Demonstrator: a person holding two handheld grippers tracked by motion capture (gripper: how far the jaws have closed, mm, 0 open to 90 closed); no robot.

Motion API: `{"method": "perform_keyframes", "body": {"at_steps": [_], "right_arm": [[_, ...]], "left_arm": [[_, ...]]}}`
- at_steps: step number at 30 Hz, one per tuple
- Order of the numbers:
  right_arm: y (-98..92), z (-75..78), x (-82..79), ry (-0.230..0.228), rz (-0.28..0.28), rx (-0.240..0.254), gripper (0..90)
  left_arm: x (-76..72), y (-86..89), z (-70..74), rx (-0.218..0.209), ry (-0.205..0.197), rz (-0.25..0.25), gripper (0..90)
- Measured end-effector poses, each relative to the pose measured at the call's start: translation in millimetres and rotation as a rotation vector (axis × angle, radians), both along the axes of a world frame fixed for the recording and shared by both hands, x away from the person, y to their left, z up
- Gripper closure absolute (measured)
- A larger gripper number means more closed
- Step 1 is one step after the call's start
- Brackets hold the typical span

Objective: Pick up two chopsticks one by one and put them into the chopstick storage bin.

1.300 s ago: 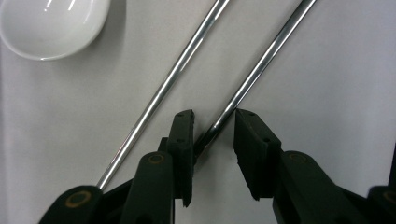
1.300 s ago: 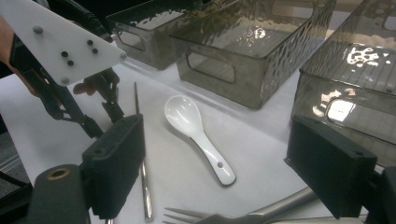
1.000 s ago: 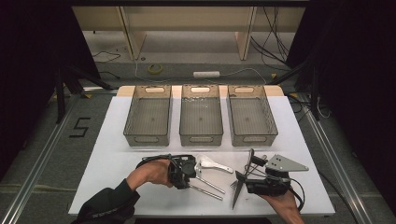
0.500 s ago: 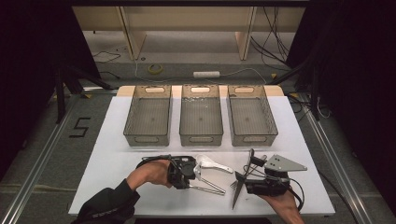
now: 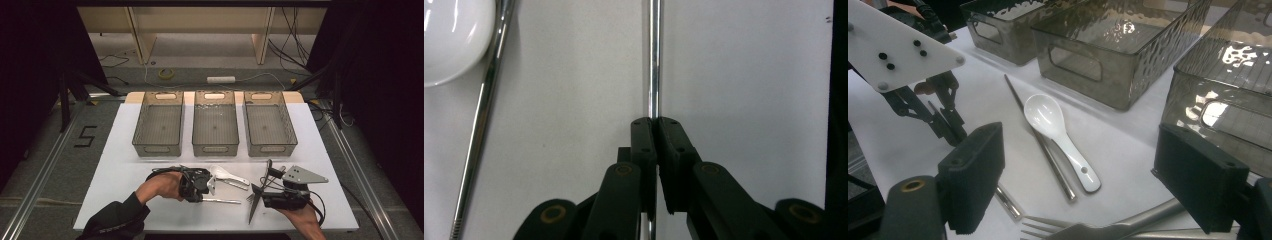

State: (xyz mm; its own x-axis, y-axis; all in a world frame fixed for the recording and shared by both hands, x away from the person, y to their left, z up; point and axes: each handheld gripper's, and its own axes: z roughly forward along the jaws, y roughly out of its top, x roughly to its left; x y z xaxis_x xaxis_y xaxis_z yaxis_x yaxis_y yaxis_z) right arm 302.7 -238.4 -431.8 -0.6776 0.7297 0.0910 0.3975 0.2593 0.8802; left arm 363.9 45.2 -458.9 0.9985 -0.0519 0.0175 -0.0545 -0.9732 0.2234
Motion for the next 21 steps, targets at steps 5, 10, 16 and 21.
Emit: {"method": "perform_keyframes", "body": {"at_steps": [5, 10, 16, 21], "right_arm": [[-0.1, 0.1, -0.1, 0.0, -0.002, 0.0, 21.2], [-0.3, 0.1, -0.2, 0.002, -0.004, 0.001, 21.2], [-1.2, 0.5, -0.2, -0.001, -0.008, 0.005, 21.2], [-3.0, 1.3, -0.3, -0.013, -0.013, 0.013, 21.2]], "left_arm": [[0.4, 1.2, 2.3, -0.009, 0.012, 0.0, 85.5], [0.9, 2.7, 10.9, -0.049, 0.022, 0.028, 85.6], [6.4, 9.7, 24.7, -0.114, 0.034, 0.086, 85.6], [14.9, 19.5, 36.7, -0.18, 0.026, 0.181, 85.6]]}}
